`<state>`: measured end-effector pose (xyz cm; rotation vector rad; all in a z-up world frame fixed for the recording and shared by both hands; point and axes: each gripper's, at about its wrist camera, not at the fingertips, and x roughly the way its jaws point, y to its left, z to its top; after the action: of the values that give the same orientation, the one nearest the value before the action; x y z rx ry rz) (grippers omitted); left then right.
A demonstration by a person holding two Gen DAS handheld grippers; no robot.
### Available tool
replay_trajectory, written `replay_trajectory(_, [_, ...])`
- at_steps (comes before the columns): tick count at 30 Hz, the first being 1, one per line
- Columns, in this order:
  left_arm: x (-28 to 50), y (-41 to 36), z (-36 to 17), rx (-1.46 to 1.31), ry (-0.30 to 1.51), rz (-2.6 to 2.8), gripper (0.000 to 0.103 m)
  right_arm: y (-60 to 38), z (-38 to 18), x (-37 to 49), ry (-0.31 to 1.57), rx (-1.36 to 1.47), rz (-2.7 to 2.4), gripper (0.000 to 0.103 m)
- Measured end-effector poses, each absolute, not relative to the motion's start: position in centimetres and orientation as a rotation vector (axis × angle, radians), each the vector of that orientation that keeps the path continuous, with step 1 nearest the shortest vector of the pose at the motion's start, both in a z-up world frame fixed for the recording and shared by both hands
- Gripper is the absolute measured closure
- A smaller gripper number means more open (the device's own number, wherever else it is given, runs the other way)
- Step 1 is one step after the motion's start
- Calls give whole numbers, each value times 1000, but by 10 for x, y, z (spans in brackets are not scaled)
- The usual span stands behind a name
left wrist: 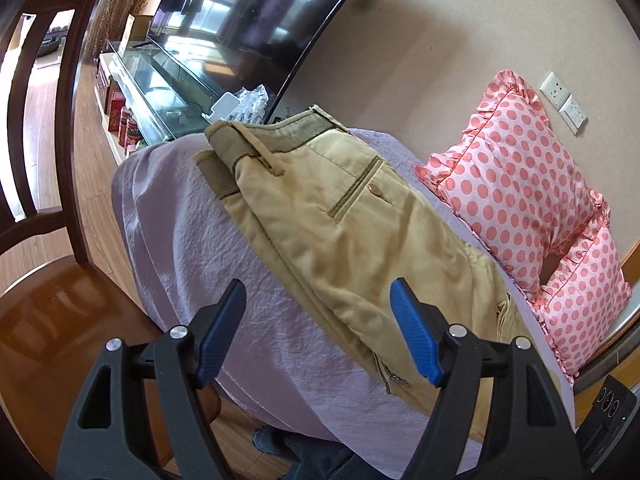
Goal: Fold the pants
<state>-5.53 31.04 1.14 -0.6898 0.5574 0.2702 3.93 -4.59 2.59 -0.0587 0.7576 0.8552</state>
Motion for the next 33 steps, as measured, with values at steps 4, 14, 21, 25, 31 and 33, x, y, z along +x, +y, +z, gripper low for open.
replay_trajectory(4, [-49,301,10,-697,578,226,29,-47,25,41,761,-24,865,29])
replay_trajectory(14, [-26,294,20,-723,563,208,28,-48,25,39,754,-9,871,27])
replay_trajectory(21, [-7,337,26,-750,557,333,28,-53,24,39,745,37,883,27])
replay_trajectory(25, [4,356,31,-749,545,412,58,-67,30,37,732,98,878,27])
replay_trajectory(31, [17,318,85,-504,490,413,93,-128,59,26,581,191,804,17])
replay_trajectory(33, [24,284,108,-389,468,357,93,-159,68,26,534,230,721,15])
